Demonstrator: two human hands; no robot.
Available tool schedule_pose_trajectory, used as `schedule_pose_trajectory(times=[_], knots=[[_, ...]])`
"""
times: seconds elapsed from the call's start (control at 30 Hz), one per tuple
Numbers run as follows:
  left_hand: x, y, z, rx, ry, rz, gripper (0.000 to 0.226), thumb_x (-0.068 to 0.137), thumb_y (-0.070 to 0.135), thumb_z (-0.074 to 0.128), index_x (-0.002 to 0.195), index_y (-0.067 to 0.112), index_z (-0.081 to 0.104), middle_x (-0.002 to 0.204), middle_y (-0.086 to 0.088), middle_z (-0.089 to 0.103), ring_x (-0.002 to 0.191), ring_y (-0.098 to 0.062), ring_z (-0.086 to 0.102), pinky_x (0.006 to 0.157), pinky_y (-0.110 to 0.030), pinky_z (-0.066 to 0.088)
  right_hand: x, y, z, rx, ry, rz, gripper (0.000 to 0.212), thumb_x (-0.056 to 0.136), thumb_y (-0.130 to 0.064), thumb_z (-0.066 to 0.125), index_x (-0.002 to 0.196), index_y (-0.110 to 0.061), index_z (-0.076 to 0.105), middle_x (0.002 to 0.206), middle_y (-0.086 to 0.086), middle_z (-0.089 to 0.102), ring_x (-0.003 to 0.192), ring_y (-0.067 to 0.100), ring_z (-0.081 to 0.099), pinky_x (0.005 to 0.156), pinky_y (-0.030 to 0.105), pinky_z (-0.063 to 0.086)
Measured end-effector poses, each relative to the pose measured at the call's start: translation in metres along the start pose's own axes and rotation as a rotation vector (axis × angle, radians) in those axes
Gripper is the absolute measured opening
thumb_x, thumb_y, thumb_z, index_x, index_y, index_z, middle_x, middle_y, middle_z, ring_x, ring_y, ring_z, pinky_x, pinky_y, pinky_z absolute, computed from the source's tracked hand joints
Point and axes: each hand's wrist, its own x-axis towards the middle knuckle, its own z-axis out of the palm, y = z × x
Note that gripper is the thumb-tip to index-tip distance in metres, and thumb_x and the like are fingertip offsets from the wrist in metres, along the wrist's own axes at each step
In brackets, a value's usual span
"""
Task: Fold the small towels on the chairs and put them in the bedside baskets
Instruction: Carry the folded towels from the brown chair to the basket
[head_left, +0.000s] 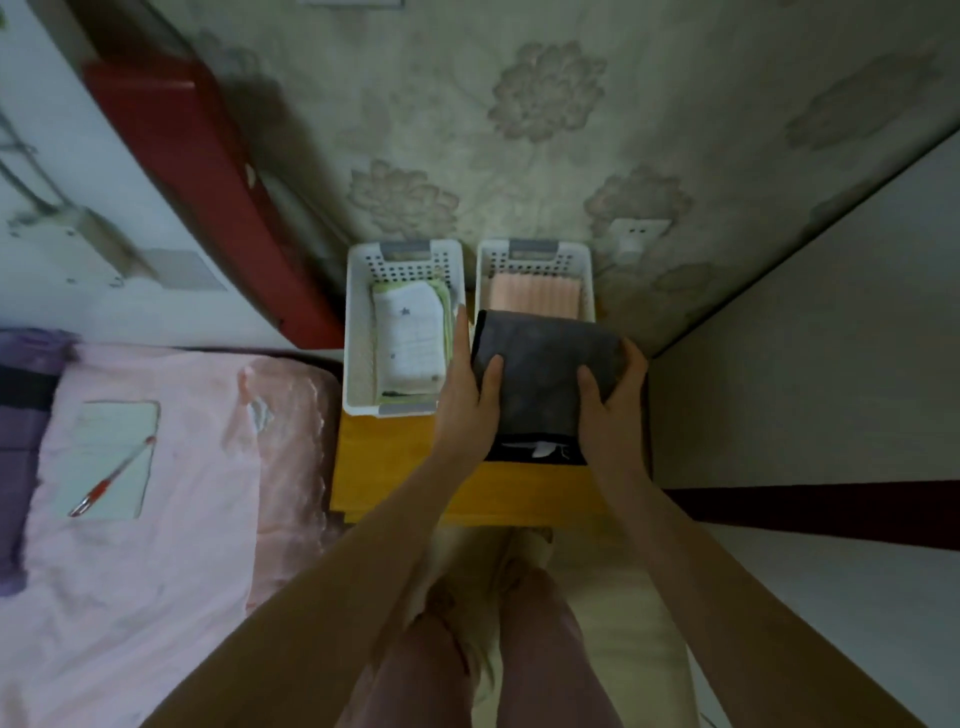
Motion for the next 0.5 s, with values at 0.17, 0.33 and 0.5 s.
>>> schedule_pose_trajectory(times=[0.17, 0.33, 0.5], knots=[[0.062, -0.012, 0.031, 0.150, -0.028, 0.027, 0.054, 0.104, 0.039, 0.032, 0.154, 0.037, 0.009, 0.148, -0.005, 0.038, 0.125, -0.017, 0.046, 0.098, -0.026, 0.043, 0.073, 0.008, -0.001, -0.066, -0.047, -0.012, 0.051, 0.103, -0.029, 0.043, 0.150, -0.022, 0.026, 0.150, 0.007, 0.039, 0.132, 0.024, 0.044, 0.101, 0.033, 0.046], [0.129, -0.022, 0.051, 0.232, 0.007, 0.039, 0.052, 0.105, 0.035, 0.030, 0.154, 0.034, 0.013, 0.147, -0.006, 0.040, 0.123, -0.021, 0.048, 0.091, -0.022, 0.040, 0.139, 0.031, 0.016, -0.247, -0.142, -0.161, 0.056, 0.098, -0.051, 0.031, 0.151, -0.045, 0.013, 0.158, 0.002, 0.025, 0.143, 0.023, 0.029, 0.113, 0.050, 0.033], [0.170, -0.032, 0.058, 0.292, 0.058, 0.022, 0.052, 0.105, 0.028, 0.032, 0.154, 0.027, 0.015, 0.145, -0.009, 0.038, 0.118, -0.013, 0.045, 0.087, -0.009, 0.032, 0.182, 0.035, 0.032, -0.293, -0.279, -0.177, 0.046, 0.105, -0.021, 0.036, 0.150, -0.028, 0.030, 0.150, 0.015, 0.029, 0.133, 0.025, 0.038, 0.112, 0.031, 0.034]])
